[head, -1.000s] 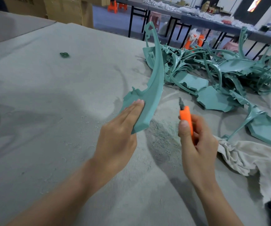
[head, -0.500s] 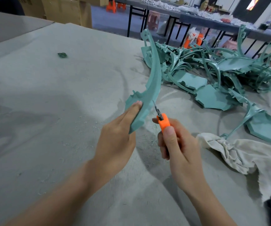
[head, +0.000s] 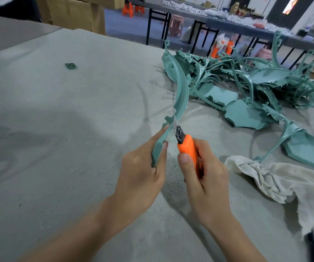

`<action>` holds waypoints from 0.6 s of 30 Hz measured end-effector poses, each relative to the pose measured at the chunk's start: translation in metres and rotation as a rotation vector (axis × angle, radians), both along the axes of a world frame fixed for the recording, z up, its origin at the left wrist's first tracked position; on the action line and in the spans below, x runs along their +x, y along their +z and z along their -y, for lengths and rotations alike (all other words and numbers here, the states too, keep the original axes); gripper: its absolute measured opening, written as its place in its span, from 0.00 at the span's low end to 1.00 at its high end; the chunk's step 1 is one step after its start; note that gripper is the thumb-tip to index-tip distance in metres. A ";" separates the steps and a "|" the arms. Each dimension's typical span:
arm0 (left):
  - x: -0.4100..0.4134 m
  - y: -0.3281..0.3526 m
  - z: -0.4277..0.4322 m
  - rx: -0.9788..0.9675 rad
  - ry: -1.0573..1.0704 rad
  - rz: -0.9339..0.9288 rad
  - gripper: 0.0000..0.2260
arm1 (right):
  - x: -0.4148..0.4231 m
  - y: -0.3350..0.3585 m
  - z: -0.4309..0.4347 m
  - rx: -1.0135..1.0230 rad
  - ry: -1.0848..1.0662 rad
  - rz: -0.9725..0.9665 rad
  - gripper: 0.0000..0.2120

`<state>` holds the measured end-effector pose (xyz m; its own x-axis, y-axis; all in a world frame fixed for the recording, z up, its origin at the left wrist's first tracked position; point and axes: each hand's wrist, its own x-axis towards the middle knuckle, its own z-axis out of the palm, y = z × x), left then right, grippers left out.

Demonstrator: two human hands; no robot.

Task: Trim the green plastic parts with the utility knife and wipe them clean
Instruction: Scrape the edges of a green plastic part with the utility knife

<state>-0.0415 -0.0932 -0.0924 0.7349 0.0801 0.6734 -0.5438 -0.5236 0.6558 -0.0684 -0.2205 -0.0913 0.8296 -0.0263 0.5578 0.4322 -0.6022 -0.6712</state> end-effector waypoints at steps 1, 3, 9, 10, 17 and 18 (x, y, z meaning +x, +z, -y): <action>-0.001 0.000 0.001 0.005 -0.002 0.007 0.04 | 0.001 0.000 0.001 0.011 -0.005 -0.002 0.12; -0.002 -0.001 0.002 0.010 -0.007 0.017 0.04 | 0.002 0.001 0.003 0.032 -0.012 -0.007 0.11; 0.001 -0.004 0.000 0.016 0.007 -0.003 0.07 | -0.001 0.005 0.003 0.020 0.046 0.047 0.10; 0.002 -0.004 -0.001 0.025 0.010 -0.005 0.08 | -0.002 0.005 0.004 0.018 0.049 0.047 0.10; 0.004 -0.007 -0.006 0.091 0.000 0.038 0.20 | 0.002 0.007 0.015 0.078 0.036 -0.005 0.13; 0.004 -0.006 -0.006 0.087 -0.009 0.037 0.20 | 0.002 0.007 0.016 0.082 0.056 -0.002 0.12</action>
<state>-0.0373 -0.0872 -0.0989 0.7096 0.0136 0.7045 -0.5718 -0.5730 0.5870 -0.0667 -0.2362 -0.0845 0.8322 -0.0255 0.5540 0.4620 -0.5206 -0.7180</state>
